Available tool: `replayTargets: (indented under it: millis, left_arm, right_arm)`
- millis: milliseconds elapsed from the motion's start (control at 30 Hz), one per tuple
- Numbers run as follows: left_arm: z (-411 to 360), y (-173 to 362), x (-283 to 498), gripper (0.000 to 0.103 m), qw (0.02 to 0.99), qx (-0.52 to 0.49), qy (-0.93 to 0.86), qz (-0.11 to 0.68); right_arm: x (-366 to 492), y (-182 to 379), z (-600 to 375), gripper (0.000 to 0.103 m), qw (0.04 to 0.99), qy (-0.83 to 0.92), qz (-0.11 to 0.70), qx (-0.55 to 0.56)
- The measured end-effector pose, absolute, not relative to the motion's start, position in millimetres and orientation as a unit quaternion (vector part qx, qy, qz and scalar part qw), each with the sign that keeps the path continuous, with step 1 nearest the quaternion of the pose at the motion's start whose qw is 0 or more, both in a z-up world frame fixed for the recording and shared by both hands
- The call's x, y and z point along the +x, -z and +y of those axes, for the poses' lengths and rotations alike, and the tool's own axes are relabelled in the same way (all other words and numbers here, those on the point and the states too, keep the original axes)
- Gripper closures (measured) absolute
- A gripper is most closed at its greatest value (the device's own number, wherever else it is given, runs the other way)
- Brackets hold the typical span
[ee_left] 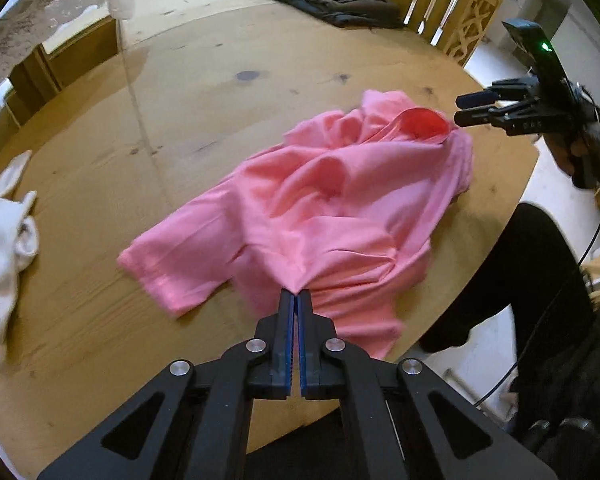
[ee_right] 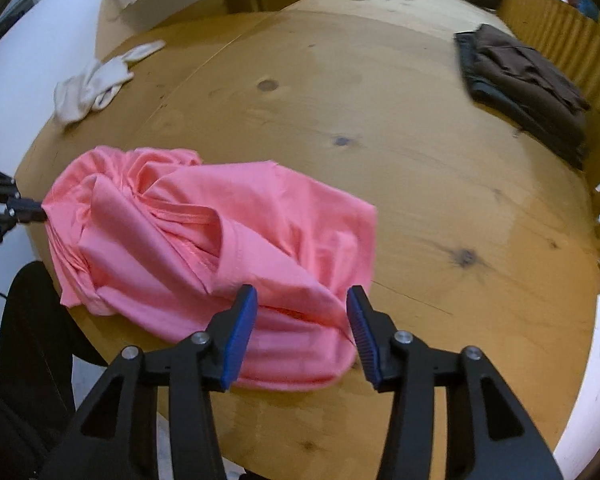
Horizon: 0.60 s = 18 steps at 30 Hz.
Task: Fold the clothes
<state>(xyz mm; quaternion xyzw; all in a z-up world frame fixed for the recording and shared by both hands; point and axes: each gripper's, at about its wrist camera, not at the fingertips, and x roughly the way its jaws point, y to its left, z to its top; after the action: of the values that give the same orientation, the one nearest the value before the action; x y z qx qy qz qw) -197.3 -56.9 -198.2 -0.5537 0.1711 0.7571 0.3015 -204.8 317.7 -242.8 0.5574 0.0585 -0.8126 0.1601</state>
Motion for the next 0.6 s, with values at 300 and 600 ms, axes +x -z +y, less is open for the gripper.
replayTargets:
  millis: [300, 600]
  left_arm:
    - [-112, 199, -210, 0.103, 0.242, -0.576, -0.765, 0.154]
    - [-82, 197, -226, 0.066, 0.272, -0.559, -0.765, 0.167]
  right_arm:
    - [-213, 253, 311, 0.098, 0.194, 0.800, 0.039, 0.566]
    - [-224, 234, 331, 0.067, 0.152, 0.815, 0.008, 0.559]
